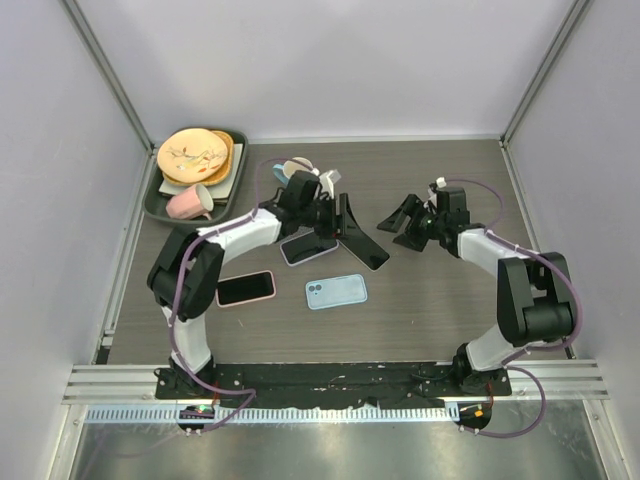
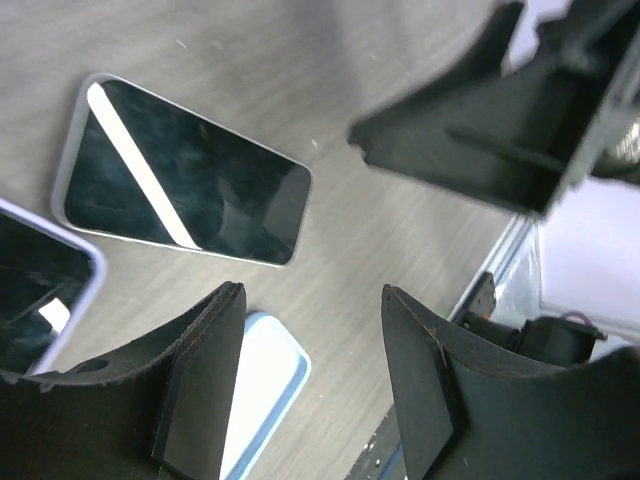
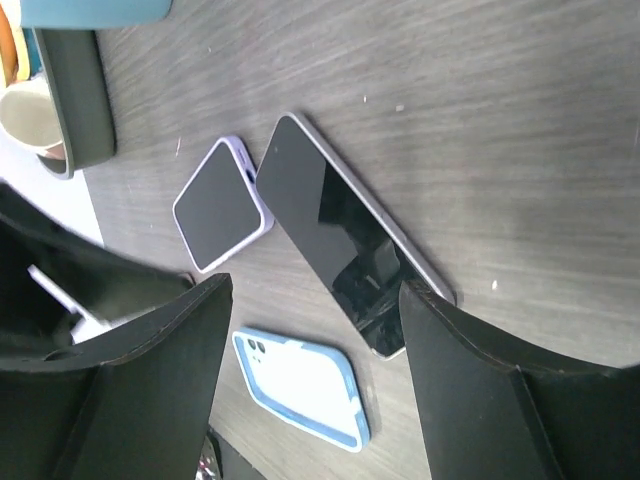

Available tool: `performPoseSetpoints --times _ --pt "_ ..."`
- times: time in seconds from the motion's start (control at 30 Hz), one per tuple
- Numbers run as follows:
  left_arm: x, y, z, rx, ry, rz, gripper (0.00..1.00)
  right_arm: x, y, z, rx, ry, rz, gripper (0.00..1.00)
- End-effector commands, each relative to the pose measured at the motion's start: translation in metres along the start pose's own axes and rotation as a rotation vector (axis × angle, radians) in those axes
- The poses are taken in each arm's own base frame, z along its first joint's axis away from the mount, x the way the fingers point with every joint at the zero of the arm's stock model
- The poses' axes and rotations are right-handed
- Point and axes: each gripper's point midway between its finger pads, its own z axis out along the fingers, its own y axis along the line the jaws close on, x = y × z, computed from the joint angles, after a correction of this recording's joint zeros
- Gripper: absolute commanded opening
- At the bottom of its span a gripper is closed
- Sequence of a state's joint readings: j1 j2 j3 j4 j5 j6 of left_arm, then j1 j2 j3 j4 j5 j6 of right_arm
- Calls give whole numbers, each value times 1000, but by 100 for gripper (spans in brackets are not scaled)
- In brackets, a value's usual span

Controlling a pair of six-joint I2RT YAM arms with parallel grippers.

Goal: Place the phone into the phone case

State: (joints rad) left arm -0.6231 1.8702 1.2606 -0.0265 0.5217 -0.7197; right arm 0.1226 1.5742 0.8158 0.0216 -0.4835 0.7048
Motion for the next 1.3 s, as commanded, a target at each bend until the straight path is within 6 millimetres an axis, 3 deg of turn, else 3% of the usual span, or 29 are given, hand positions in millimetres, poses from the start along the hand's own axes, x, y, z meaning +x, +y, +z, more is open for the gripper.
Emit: performPoseSetpoints --times 0.0,0.17,0.33,0.37,0.43,0.6,0.77,0.93,1.27 --pt "-30 25 -10 -83 -11 53 61 25 -9 -18 33 38 0 73" --pt "-49 51 1 -140 17 76 61 59 -26 -30 54 92 47 73" --pt "-49 73 18 -173 74 65 61 73 -37 -28 57 106 81 73" --pt "-56 70 21 -160 79 83 61 78 -40 -26 59 123 94 73" --pt "-44 85 34 -176 135 54 61 76 -39 -22 36 111 96 73" --pt "-42 93 49 -153 170 53 61 75 -41 -10 23 119 125 73" --pt "-22 109 59 -158 255 16 60 72 -44 1 17 128 136 72" --pt "-4 106 58 -101 289 -12 56 72 -49 10 8 123 140 72" --pt "13 47 47 188 327 -53 52 66 -45 21 -47 100 152 70"
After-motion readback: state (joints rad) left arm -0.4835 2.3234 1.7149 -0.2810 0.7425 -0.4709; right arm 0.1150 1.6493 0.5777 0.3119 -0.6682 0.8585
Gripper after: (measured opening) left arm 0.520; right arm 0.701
